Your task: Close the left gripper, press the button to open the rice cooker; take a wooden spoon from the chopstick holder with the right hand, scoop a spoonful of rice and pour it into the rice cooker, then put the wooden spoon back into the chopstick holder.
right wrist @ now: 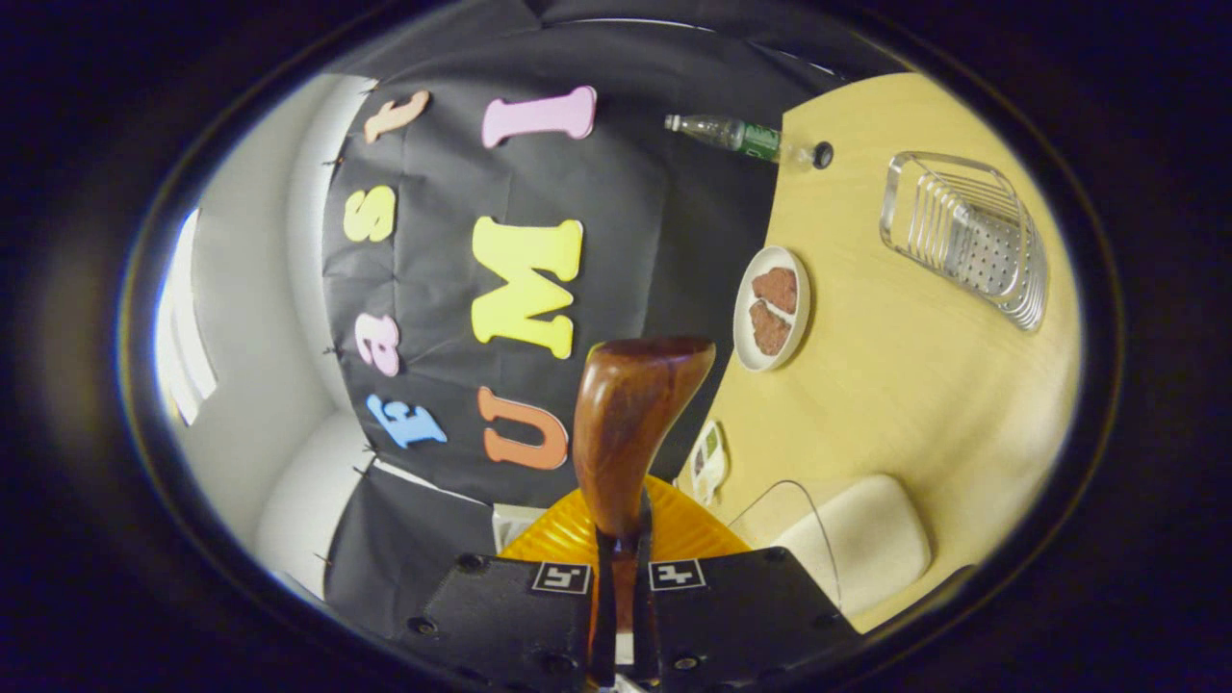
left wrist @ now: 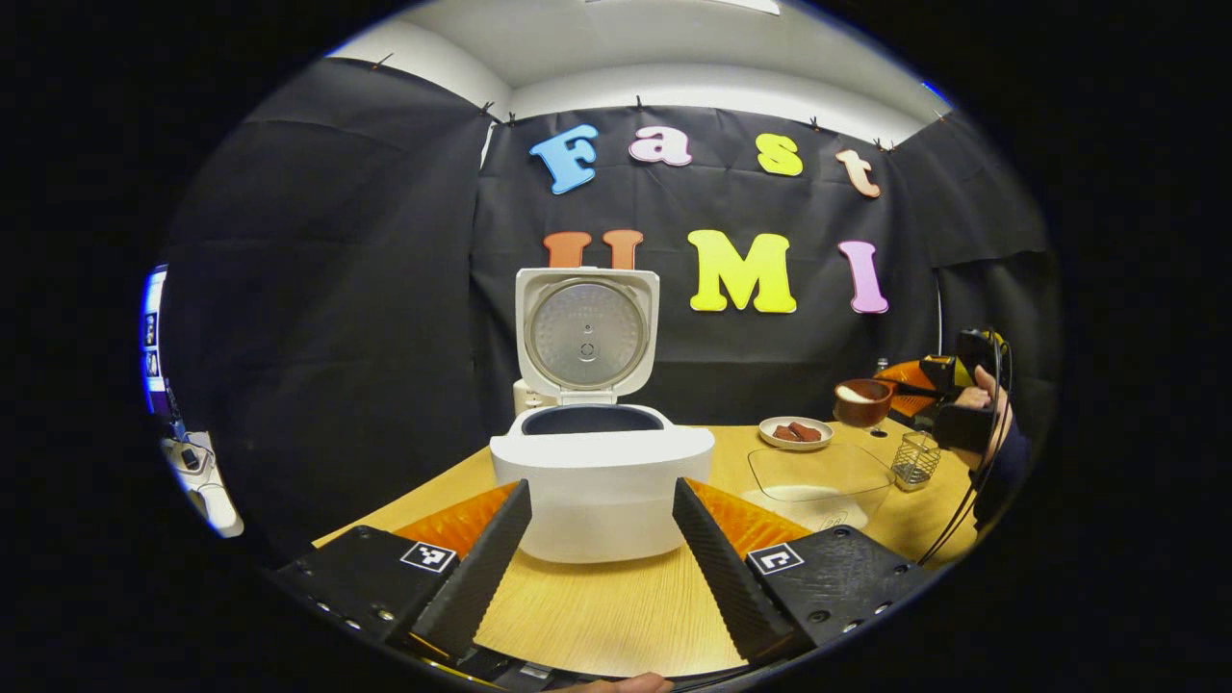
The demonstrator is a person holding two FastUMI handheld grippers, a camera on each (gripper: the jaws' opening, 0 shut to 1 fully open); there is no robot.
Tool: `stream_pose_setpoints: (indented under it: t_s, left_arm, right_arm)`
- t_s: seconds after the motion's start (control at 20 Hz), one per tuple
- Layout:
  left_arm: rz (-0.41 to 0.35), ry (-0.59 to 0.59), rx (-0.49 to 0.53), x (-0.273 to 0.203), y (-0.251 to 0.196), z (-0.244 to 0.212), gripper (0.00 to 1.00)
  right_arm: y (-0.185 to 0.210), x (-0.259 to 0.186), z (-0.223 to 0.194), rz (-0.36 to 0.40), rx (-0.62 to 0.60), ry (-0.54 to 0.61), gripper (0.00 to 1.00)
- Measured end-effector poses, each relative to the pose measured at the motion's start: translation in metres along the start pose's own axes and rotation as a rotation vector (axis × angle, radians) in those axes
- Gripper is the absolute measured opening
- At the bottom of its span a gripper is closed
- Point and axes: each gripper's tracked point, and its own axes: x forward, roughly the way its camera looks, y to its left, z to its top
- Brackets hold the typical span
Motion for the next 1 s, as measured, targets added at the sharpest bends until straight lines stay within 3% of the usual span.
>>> stream_pose_setpoints:
  t_s: [0.4,1.0]
  left_arm:
    - [-0.015,-0.011,0.003,-0.01,0.008,0.004,0.94]
    - [0.014,-0.028,0.011,-0.019,0.038,0.02,0.94]
  right_arm:
    - [0.042,0.024,-0.016,0.015,0.039,0.035,0.11]
    - [0.098,0.142,-0.15,0.029,-0.272,0.19,0.08]
